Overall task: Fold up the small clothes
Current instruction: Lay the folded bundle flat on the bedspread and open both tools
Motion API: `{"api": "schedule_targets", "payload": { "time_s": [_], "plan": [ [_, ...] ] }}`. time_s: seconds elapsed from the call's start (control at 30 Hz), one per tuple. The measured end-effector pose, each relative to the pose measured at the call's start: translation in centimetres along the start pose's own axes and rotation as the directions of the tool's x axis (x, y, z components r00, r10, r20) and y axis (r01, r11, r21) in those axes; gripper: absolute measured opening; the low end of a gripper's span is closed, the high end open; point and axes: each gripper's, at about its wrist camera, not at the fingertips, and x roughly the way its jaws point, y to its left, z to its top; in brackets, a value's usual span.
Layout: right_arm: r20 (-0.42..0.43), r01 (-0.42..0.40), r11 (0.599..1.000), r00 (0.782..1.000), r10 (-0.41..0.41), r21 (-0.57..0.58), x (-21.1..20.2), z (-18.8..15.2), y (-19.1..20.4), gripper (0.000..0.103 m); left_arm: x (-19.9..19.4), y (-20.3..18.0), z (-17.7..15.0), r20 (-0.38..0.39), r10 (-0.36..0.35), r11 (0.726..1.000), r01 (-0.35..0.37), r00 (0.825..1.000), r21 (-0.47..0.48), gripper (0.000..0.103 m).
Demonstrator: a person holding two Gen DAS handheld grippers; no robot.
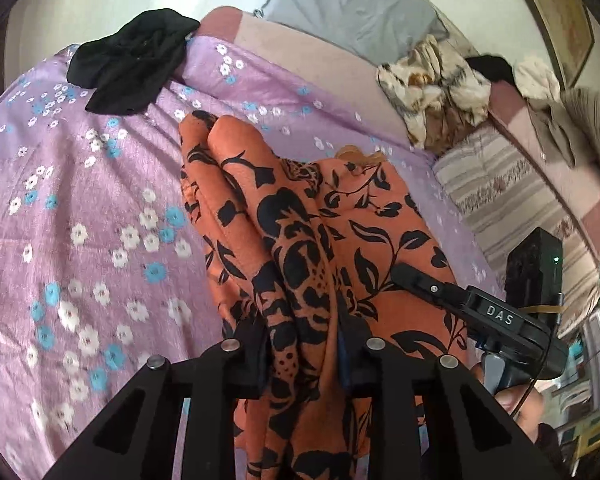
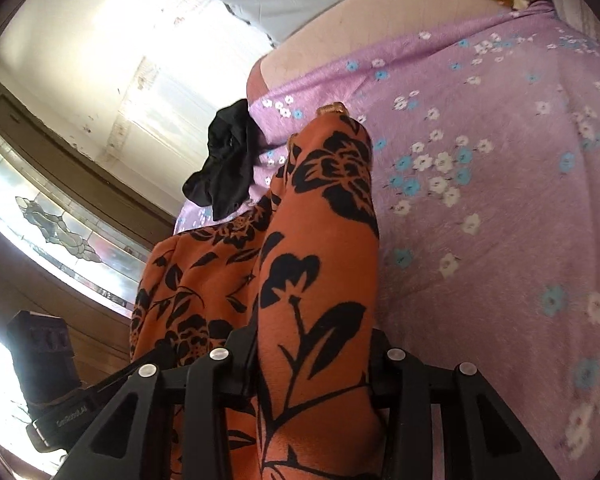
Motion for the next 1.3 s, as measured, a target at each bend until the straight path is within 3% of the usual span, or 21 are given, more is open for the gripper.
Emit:
{"api": "schedule_targets", "payload": {
  "time_s": [0.1,0.17,0.2,0.23,0.27,0.33,0.43,0.57,0.67,0.7,0.73,0.77,0.87,0.97,1.03,1.13,1.23,1.3],
  "plan": [
    [-0.046,0.044,0.999,0.998,-0.043,0.032,0.3,-1.6,-1.2,0.04,2.2,0.1,-1.6,-0.096,0.052,0.999,-0.053,0.994,-0.005,0.028],
    [-0.09,0.114,0.993,0.99,-0.11,0.042,1.0,-2.5,-2.6,0.04,4.0,1.2,-2.6,-0.144,0.172,0.985,-0.173,0.974,0.007,0.034],
    [-0.095,0.139,0.99,0.986,-0.136,0.025,1.3,-2.7,-3.0,0.046,4.8,1.8,-2.8,-0.154,0.236,0.972,-0.236,0.959,0.019,0.045],
    [-0.095,0.167,0.986,0.982,-0.165,0.011,1.6,-2.7,-3.2,0.052,5.1,2.4,-2.8,-0.16,0.256,0.966,-0.258,0.953,0.007,0.055],
    [-0.09,0.19,0.982,0.978,-0.188,0.015,1.5,-2.5,-3.2,0.061,5.0,3.0,-2.7,-0.161,0.24,0.968,-0.248,0.957,-0.032,0.055],
    [-0.068,0.215,0.977,0.975,-0.213,0.012,0.6,-2.2,-2.7,0.062,3.8,3.5,-2.1,-0.132,0.202,0.974,-0.213,0.971,-0.075,0.055],
    [0.06,0.273,0.961,0.961,-0.271,-0.034,-2.5,-1.8,-1.4,0.062,2.2,2.8,-1.6,-0.037,0.262,0.964,-0.263,0.964,-0.034,0.053],
    [0.153,0.22,0.962,0.969,-0.196,-0.164,-5.5,-2.1,1.7,0.061,0.9,0.8,-2.0,0.045,0.292,0.955,-0.294,0.955,0.03,0.053],
    [0.072,0.198,0.952,0.98,-0.186,-0.234,-4.2,-3.4,3.3,0.048,2.8,0.7,-3.5,-0.03,0.376,0.926,-0.375,0.926,0.055,0.054],
    [0.005,0.204,0.952,0.978,-0.209,-0.226,-2.7,-3.8,3.0,0.048,4.1,1.2,-4.2,-0.077,0.41,0.912,-0.407,0.909,0.052,0.058],
    [-0.055,0.224,0.951,0.969,-0.24,-0.212,-1.2,-4.3,2.3,0.048,4.6,1.5,-4.4,-0.077,0.426,0.905,-0.424,0.902,0.042,0.068],
    [-0.092,0.243,0.947,0.959,-0.267,-0.209,0.2,-4.8,1.5,0.047,4.2,1.5,-4.3,-0.048,0.444,0.896,-0.443,0.895,0.031,0.071],
    [-0.069,0.275,0.933,0.952,-0.298,-0.231,-0.4,-4.3,2.3,0.041,2.8,0.9,-4.2,-0.021,0.46,0.887,-0.459,0.888,0.047,0.071],
    [-0.042,0.238,0.95,0.967,-0.252,-0.204,-3.0,-3.9,3.1,0.043,0.4,-0.1,-5.0,0.029,0.49,0.871,-0.491,0.871,0.027,0.071],
    [-0.003,0.231,0.95,0.971,-0.237,-0.21,-4.6,-3.9,3.9,0.043,-1.5,-1.5,-5.6,0.07,0.539,0.841,-0.541,0.84,0.021,0.071],
    [0.061,0.233,0.945,0.972,-0.225,-0.228,-8.0,-4.0,5.3,0.044,-5.1,-4.2,-5.6,0.154,0.614,0.78,-0.625,0.774,0.033,0.077],
    [0.126,0.243,0.934,0.968,-0.217,-0.261,-11.4,-4.0,7.6,0.055,-8.7,-6.7,-5.2,0.251,0.656,0.733,-0.68,0.712,0.016,0.081],
    [0.179,0.257,0.923,0.961,-0.212,-0.285,-14.1,-4.1,9.2,0.061,-10.7,-7.9,-4.9,0.302,0.662,0.721,-0.693,0.686,-0.004,0.085]
  ]
}}
